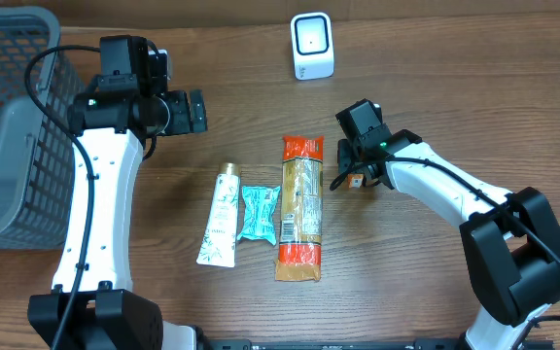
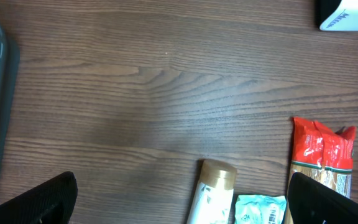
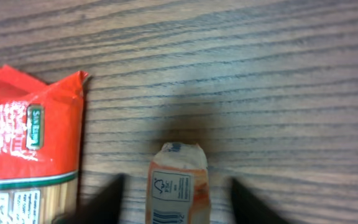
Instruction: Scan the item barcode
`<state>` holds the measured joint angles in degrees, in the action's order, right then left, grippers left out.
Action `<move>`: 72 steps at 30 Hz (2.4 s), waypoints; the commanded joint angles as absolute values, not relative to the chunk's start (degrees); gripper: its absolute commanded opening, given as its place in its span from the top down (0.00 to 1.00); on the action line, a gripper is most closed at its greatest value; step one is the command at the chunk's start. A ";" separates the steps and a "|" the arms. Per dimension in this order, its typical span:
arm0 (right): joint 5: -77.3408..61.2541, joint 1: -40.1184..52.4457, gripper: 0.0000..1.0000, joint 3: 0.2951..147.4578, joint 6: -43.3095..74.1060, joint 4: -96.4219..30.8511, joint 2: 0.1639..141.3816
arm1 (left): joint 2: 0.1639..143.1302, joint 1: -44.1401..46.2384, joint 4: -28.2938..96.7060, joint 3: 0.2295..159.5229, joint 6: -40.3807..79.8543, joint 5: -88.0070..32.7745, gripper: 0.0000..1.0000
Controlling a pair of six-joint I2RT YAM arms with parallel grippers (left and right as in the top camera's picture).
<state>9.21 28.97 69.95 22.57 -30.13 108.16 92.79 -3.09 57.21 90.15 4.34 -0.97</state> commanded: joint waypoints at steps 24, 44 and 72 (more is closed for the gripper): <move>4.51 20.75 0.09 90.72 20.97 -60.01 98.72 | 92.53 -2.98 56.99 90.80 5.13 -0.64 0.00; -18.00 9.02 0.96 67.66 20.99 -57.56 99.98 | 92.53 -2.98 56.99 90.80 5.13 -0.64 0.00; -16.08 33.08 0.96 55.88 39.29 -28.56 99.98 | 92.53 -2.63 56.99 90.80 5.13 -0.64 0.00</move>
<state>-20.23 32.77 55.86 36.14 -29.43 99.81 92.79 -2.98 57.21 90.15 4.34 -0.99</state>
